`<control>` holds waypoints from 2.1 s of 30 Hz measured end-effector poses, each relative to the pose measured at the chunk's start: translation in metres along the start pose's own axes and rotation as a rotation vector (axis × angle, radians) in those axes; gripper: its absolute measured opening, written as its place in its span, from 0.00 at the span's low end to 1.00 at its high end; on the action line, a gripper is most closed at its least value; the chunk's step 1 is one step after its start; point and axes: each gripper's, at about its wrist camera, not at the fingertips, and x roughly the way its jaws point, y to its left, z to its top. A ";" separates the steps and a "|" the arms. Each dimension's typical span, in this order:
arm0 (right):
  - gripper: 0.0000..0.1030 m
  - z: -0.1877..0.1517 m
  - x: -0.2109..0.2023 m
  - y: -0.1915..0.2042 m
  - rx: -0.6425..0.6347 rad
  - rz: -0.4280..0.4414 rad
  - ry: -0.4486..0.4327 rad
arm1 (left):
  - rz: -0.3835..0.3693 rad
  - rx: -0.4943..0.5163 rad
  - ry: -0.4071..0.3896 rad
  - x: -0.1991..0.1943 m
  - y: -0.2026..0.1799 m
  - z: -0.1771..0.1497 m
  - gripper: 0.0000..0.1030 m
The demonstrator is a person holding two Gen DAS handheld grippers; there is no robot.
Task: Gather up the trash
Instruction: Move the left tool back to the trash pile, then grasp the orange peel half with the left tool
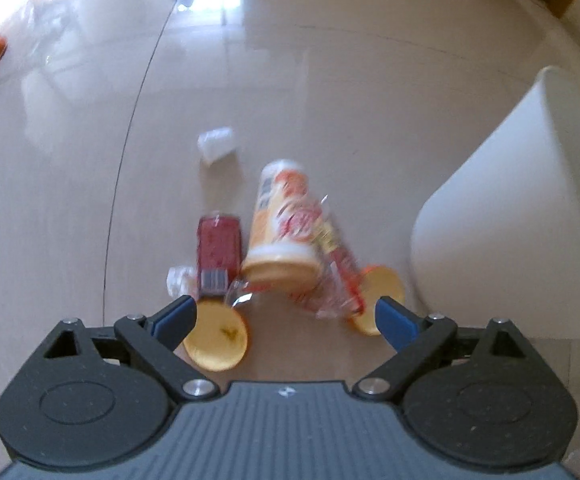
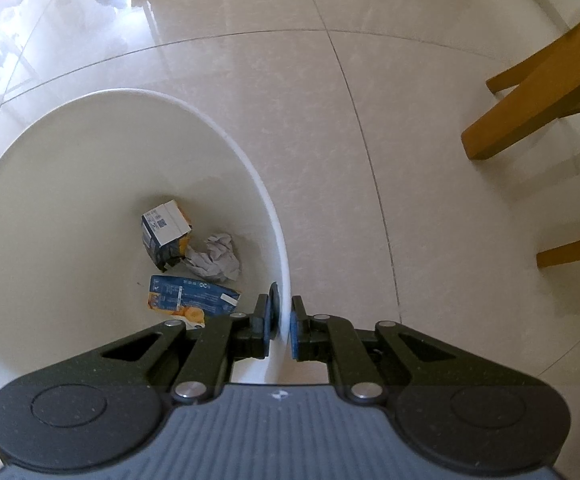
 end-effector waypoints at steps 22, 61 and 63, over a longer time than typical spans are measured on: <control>0.13 0.001 -0.001 0.010 -0.049 -0.055 -0.004 | 0.011 -0.201 0.064 0.139 0.078 -0.061 0.92; 0.14 0.002 0.000 0.010 -0.055 -0.055 0.008 | -0.053 0.156 0.125 0.006 0.007 0.012 0.64; 0.14 0.003 0.000 0.010 -0.061 -0.052 0.012 | -0.073 0.193 0.104 -0.017 -0.007 0.029 0.64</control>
